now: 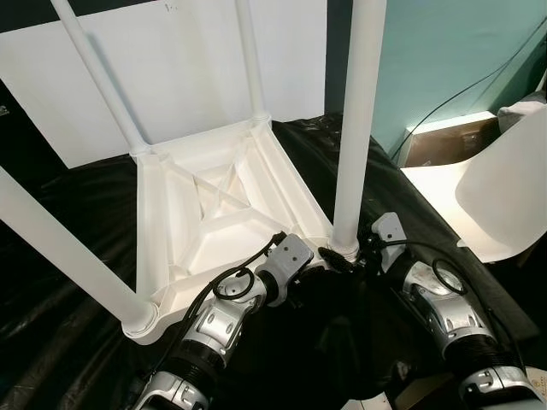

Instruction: Building children table

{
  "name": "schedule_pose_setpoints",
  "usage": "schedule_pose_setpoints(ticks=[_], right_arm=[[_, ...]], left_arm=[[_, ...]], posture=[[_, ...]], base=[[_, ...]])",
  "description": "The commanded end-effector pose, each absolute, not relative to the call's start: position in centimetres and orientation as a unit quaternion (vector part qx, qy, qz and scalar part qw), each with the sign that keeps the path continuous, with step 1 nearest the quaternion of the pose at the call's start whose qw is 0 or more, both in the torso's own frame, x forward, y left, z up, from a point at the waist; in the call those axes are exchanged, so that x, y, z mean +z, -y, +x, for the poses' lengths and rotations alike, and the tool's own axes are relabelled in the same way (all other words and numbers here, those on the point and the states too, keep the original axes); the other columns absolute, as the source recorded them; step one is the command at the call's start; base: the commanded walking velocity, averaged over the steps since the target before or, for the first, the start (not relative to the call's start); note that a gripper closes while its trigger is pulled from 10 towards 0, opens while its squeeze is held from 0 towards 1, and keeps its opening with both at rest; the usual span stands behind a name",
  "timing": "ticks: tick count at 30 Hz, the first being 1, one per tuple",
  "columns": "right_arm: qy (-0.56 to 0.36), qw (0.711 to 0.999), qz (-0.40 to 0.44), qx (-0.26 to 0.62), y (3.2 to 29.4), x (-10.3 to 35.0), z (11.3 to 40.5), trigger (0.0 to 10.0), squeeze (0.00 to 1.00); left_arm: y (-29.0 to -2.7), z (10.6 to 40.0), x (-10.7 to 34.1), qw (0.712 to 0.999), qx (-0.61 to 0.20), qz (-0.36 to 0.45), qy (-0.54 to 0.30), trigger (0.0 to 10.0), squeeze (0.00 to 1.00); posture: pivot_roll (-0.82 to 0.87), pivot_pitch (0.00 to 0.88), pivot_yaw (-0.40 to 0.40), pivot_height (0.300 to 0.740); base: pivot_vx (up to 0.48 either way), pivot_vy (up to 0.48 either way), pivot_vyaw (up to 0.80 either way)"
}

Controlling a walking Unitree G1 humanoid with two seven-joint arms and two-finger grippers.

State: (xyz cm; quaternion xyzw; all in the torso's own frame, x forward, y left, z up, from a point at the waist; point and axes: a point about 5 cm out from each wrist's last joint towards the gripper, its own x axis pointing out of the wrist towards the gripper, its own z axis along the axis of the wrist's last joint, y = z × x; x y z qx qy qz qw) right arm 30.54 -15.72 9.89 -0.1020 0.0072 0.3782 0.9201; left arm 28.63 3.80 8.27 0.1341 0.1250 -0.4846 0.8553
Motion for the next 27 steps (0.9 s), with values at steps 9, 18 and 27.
schedule_pose_setpoints(ticks=[9, 18, 27], right_arm=[[-0.018, 0.955, -0.111, 0.273, 14.8, 6.2, 27.2, 0.0, 0.0], [0.015, 0.987, -0.09, 0.134, 16.6, 6.2, 26.5, 0.0, 0.0], [-0.005, 0.956, -0.07, 0.286, 13.6, 6.2, 26.7, 10.0, 1.0]], left_arm=[[-4.6, 27.5, 5.2, 0.841, -0.484, 0.14, -0.199, 10.0, 0.0], [-4.8, 27.5, 5.1, 0.84, -0.484, 0.141, -0.2, 10.0, 0.0], [-4.6, 27.4, 5.2, 0.838, -0.488, 0.143, -0.199, 10.0, 0.0]], posture=[[-0.09, 0.0, 0.072, 0.74], [-0.1, 0.0, 0.078, 0.74], [-0.09, 0.0, 0.081, 0.74]], base=[[0.0, 0.0, 0.0], [0.0, 0.0, 0.0], [0.0, 0.0, 0.0]])
